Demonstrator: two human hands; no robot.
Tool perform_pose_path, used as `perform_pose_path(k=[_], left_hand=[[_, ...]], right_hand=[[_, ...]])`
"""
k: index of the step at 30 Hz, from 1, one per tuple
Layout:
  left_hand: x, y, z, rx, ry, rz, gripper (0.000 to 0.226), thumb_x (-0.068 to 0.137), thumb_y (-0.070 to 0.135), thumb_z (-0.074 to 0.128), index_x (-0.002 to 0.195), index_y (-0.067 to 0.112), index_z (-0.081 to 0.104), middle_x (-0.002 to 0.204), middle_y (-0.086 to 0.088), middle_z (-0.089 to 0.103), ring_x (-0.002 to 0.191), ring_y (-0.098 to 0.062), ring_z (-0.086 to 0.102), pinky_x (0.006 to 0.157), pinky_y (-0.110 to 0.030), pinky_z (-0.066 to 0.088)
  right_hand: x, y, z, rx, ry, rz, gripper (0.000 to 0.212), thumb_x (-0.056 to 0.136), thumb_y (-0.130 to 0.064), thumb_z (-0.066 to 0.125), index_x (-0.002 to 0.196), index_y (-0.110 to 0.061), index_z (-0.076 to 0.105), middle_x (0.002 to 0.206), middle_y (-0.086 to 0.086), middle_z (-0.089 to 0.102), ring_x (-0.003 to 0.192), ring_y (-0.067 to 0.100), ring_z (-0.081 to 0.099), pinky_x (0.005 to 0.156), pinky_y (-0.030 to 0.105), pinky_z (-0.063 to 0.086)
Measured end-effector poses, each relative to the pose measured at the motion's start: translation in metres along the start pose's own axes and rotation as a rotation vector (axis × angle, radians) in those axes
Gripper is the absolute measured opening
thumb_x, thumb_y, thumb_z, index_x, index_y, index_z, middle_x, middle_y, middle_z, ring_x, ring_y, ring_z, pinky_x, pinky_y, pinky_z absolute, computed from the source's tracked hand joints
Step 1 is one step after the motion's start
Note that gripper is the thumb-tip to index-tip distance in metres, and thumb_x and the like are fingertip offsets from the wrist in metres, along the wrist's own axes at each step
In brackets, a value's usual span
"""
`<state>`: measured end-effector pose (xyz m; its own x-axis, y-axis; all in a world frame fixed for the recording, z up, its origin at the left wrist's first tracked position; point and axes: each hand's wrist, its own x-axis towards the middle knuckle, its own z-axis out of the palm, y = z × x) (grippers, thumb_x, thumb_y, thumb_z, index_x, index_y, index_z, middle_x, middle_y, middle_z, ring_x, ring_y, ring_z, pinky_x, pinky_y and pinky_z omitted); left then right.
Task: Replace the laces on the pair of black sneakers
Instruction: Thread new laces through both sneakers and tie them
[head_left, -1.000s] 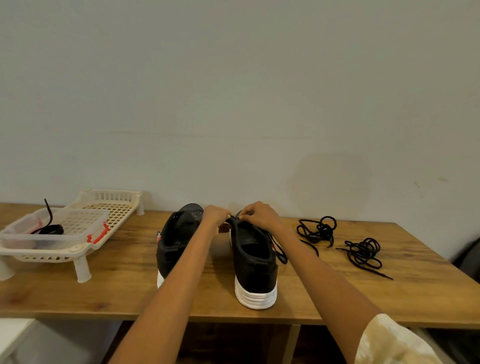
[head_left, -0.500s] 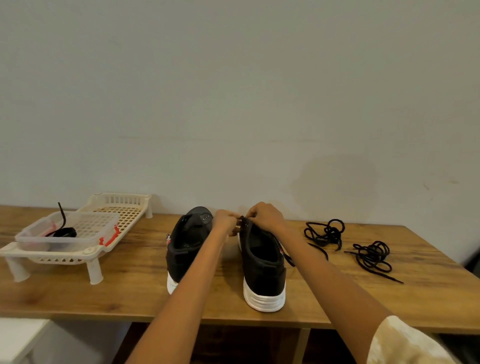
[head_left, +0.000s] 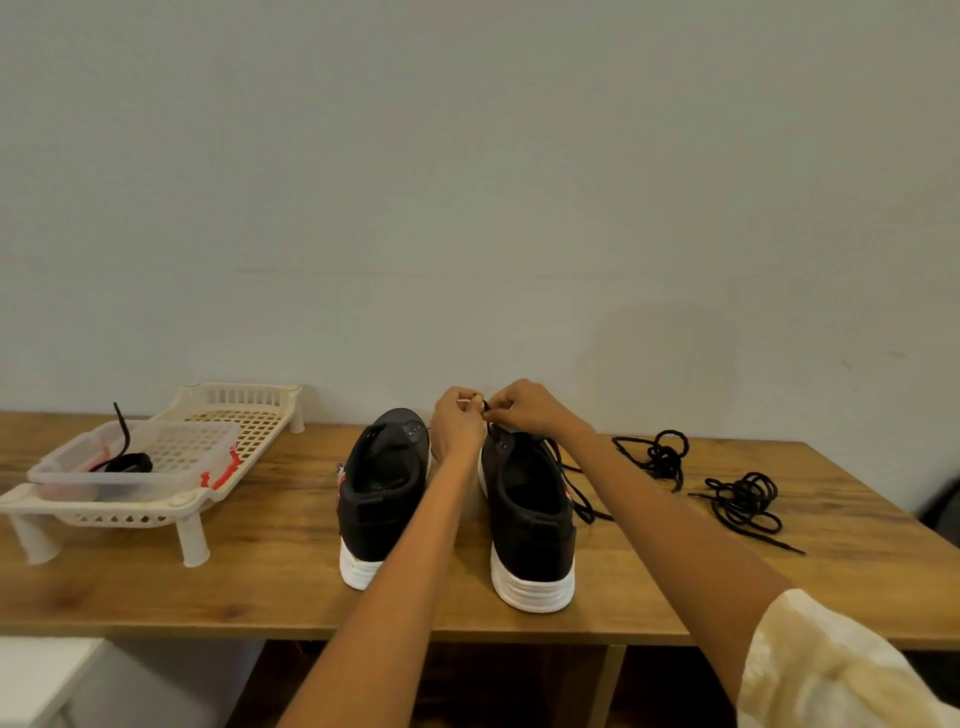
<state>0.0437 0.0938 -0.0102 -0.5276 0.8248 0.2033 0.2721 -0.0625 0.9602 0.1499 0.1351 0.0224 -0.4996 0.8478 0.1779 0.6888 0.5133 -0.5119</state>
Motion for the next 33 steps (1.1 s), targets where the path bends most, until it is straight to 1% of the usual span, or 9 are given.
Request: perform_pose_path(k=[4,8,13,15,18,23,25,29,33], left_hand=[[0.005,-0.004,0.002,-0.24,-0.056,-0.129,0.024,0.097,0.004,0.041,0.113,0.007,0.059,0.112,-0.011,0.064,0.094,-0.024,0.059,0.08,-0.034,0.052],[0.002,-0.013,0.009,-0.082,-0.314,-0.188,0.027,0.093,0.002,0.05,0.117,0.002,0.062,0.117,-0.016,0.064,0.108,-0.029,0.059,0.096,-0.038,0.049],[0.001,-0.019,0.004,-0.144,-0.169,-0.141,0.012,0.092,0.015,0.061,0.093,0.005,0.067,0.094,-0.015,0.069,0.088,-0.026,0.064,0.088,-0.041,0.054],[0.002,-0.012,-0.001,-0.232,-0.092,-0.15,0.01,0.092,0.014,0.061,0.096,0.007,0.065,0.091,-0.017,0.068,0.077,-0.026,0.064,0.081,-0.04,0.056],[0.003,0.012,-0.01,-0.395,0.019,-0.091,0.009,0.092,0.011,0.061,0.084,0.007,0.062,0.084,-0.013,0.066,0.065,-0.022,0.064,0.072,-0.036,0.059],[0.003,0.04,-0.021,-0.635,0.108,0.045,0.011,0.092,0.012,0.061,0.094,0.003,0.066,0.083,-0.009,0.067,0.071,-0.019,0.069,0.063,-0.022,0.058],[0.001,0.042,-0.022,-0.668,0.1,0.084,0.011,0.092,0.013,0.06,0.092,0.004,0.067,0.081,-0.008,0.067,0.071,-0.016,0.068,0.066,-0.022,0.058],[-0.001,0.044,-0.024,-0.709,0.083,0.139,0.017,0.094,0.011,0.056,0.08,0.015,0.066,0.078,0.001,0.066,0.072,-0.009,0.066,0.073,-0.023,0.057],[0.012,0.019,-0.02,-0.293,0.052,0.009,0.024,0.097,0.006,0.045,0.081,0.013,0.062,0.087,-0.008,0.063,0.085,-0.025,0.057,0.075,-0.032,0.045]], right_hand=[[0.008,-0.016,-0.011,0.006,0.098,-0.021,0.022,0.09,-0.023,0.064,0.088,-0.003,0.073,0.069,0.0,0.061,0.062,0.01,0.053,0.061,0.017,0.042],[0.018,-0.057,-0.045,0.459,0.34,-0.063,0.017,0.092,-0.017,0.062,0.094,-0.002,0.071,0.073,0.004,0.064,0.064,0.011,0.058,0.062,0.016,0.052],[0.028,-0.088,-0.087,0.867,0.558,-0.116,0.012,0.092,-0.014,0.062,0.095,-0.004,0.067,0.079,0.006,0.064,0.061,0.014,0.062,0.06,0.021,0.053],[0.024,-0.079,-0.082,0.846,0.489,-0.072,0.01,0.092,-0.012,0.06,0.094,-0.005,0.066,0.081,0.007,0.065,0.062,0.016,0.064,0.058,0.021,0.053],[0.008,-0.051,-0.056,0.597,0.218,0.075,0.013,0.091,-0.007,0.062,0.101,0.0,0.066,0.08,0.01,0.066,0.064,0.016,0.063,0.056,0.02,0.055],[-0.014,-0.019,-0.018,0.238,-0.062,0.101,0.029,0.087,-0.006,0.065,0.116,0.0,0.064,0.085,0.011,0.067,0.063,0.01,0.062,0.067,0.02,0.055],[-0.015,-0.018,-0.01,0.149,-0.025,0.08,0.025,0.088,-0.011,0.066,0.112,-0.002,0.066,0.086,0.007,0.065,0.068,0.012,0.061,0.072,0.02,0.051],[-0.006,-0.024,-0.015,0.084,0.153,0.072,0.02,0.089,-0.016,0.064,0.097,0.002,0.07,0.079,0.008,0.064,0.06,0.007,0.055,0.061,0.013,0.043],[0.006,-0.041,-0.031,0.29,0.371,0.035,0.021,0.09,-0.012,0.062,0.094,0.008,0.068,0.083,0.017,0.068,0.066,0.016,0.058,0.072,0.03,0.053]])
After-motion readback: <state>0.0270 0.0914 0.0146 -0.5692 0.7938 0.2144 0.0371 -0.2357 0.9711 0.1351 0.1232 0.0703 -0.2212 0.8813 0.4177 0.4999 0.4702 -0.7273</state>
